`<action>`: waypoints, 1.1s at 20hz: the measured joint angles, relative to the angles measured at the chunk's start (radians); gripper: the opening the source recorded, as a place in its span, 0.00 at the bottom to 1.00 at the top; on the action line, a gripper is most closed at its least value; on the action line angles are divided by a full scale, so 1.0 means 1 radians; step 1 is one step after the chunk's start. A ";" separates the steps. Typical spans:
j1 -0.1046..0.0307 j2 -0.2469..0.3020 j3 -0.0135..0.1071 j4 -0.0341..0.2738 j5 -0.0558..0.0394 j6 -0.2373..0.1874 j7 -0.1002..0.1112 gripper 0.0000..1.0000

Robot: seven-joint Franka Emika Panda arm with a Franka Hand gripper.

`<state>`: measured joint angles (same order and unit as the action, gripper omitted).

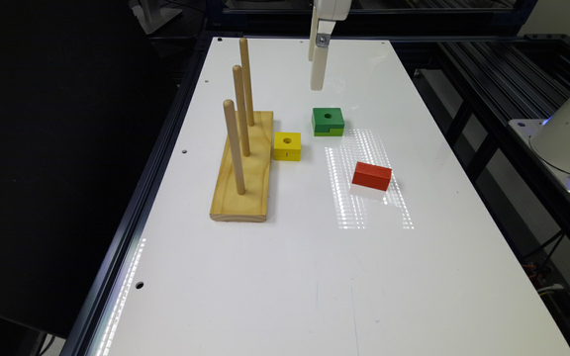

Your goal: Pick up yellow block.

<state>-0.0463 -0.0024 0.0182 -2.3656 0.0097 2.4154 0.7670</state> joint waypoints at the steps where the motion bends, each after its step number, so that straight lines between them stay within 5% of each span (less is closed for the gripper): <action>1: 0.000 0.000 0.000 0.000 0.0000 0.000 0.000 1.00; 8: -0.004 0.009 0.000 0.003 -0.0010 0.002 -0.001 1.00; 14: -0.004 0.079 0.000 0.009 -0.0016 0.061 -0.001 1.00; 22: -0.004 0.097 0.000 0.028 -0.0018 0.061 -0.001 1.00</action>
<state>-0.0501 0.0944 0.0181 -2.3380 0.0079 2.4768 0.7657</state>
